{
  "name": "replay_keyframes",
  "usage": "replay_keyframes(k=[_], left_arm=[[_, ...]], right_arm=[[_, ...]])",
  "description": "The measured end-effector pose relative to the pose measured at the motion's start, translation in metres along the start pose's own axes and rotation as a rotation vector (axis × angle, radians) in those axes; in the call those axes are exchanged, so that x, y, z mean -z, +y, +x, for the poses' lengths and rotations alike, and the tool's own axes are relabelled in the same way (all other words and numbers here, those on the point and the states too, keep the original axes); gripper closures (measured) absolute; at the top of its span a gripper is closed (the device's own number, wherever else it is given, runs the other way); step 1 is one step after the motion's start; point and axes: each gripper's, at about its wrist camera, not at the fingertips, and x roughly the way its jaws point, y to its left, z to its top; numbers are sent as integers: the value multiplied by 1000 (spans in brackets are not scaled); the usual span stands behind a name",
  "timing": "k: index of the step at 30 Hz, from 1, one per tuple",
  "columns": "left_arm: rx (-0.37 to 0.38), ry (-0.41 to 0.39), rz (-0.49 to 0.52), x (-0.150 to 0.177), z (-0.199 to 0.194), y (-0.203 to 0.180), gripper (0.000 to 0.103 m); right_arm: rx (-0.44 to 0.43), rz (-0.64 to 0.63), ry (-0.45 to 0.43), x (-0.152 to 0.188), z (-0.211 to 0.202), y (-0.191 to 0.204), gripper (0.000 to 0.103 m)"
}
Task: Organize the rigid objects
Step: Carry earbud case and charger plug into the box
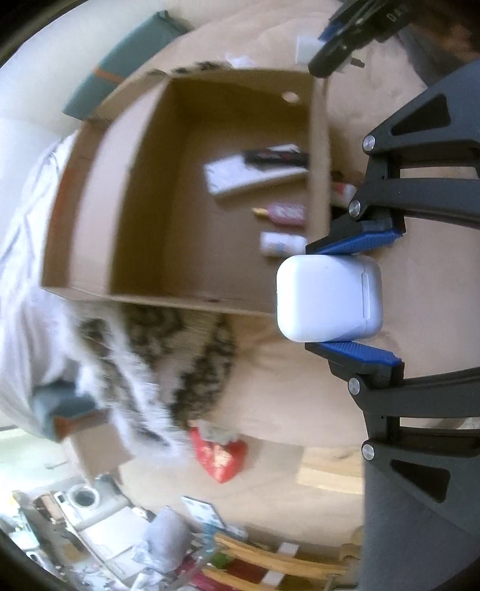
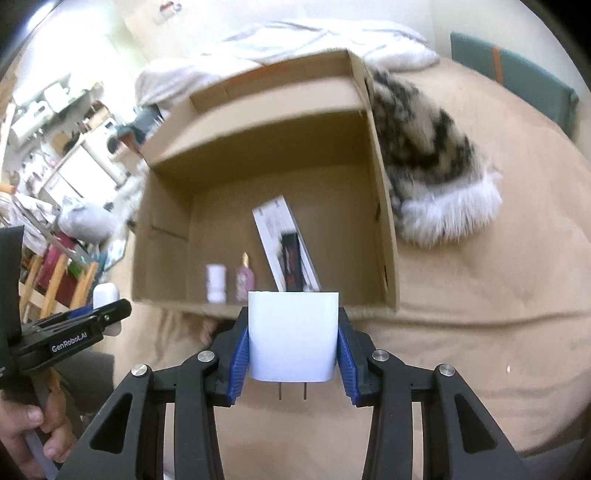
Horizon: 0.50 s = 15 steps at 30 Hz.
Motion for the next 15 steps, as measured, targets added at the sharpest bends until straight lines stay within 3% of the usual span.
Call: replay_keyframes(k=[9, 15], left_arm=[[19, -96, 80, -58, -8, -29, 64], [12, -104, 133, -77, 16, -49, 64]], right_arm=[[-42, -52, -66, -53, -4, 19, 59], [-42, -83, -62, -86, 19, 21, 59]])
